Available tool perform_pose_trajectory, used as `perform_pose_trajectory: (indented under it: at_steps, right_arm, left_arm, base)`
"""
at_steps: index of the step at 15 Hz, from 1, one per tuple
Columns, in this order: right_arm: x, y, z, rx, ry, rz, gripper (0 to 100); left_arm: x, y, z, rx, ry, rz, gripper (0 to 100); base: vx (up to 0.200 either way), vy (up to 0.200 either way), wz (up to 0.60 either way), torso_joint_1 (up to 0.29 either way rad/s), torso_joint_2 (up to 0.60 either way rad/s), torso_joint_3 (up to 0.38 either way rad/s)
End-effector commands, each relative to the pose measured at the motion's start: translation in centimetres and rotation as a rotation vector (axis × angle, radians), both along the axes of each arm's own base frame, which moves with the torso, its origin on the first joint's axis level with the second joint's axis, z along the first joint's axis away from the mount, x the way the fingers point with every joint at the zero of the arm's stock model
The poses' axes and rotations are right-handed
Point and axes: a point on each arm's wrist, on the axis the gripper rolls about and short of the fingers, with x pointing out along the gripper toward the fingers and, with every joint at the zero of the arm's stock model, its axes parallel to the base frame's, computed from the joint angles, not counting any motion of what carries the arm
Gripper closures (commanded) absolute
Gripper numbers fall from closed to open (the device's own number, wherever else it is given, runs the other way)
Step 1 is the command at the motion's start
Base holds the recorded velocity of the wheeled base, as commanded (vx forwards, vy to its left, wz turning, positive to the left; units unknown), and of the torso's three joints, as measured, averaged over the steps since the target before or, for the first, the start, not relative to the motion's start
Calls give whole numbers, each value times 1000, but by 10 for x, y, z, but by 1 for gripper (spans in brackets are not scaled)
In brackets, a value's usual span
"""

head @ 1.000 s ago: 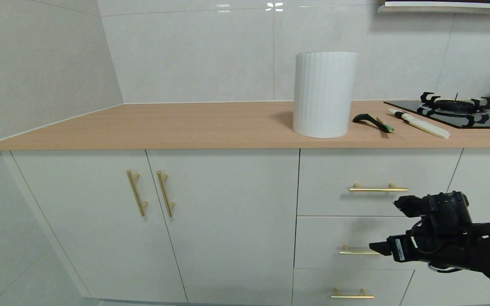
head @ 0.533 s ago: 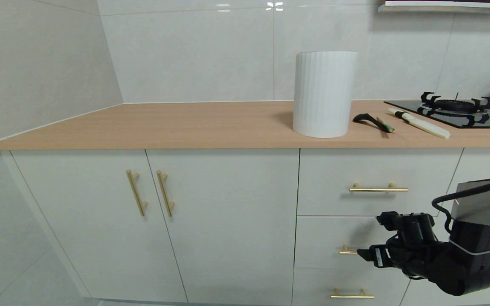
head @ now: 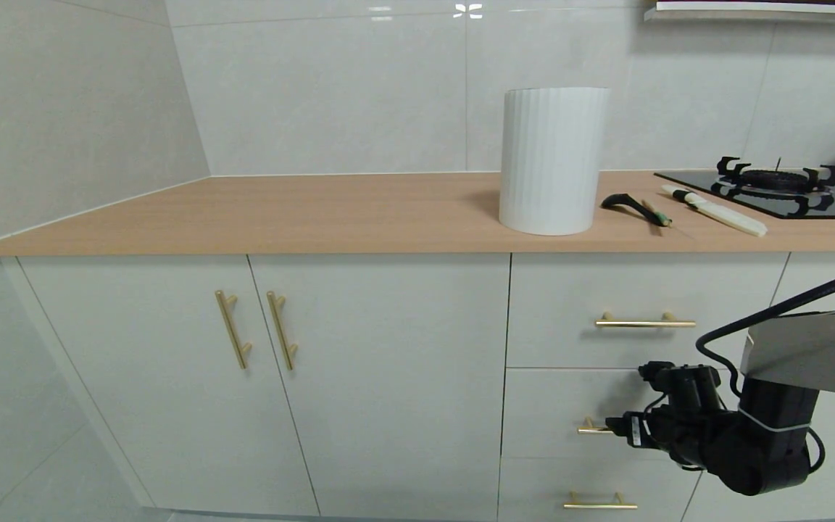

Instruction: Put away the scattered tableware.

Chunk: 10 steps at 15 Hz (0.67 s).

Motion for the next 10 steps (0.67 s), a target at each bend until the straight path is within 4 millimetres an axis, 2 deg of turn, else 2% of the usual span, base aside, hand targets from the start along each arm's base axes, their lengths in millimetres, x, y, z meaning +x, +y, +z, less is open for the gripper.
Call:
perform_pose_trajectory:
  at_steps: [1,10]
  right_arm:
    - [5,0,-6,-5,0,-8,0]
    - [2,1,-10,-34,18,-22,0]
  left_arm:
    - [0,0,0,0,-1,0,0]
    - [0,0,0,0,1,0,0]
  base:
    - [0,0,0,0,0,0]
    - [0,0,0,0,0,0]
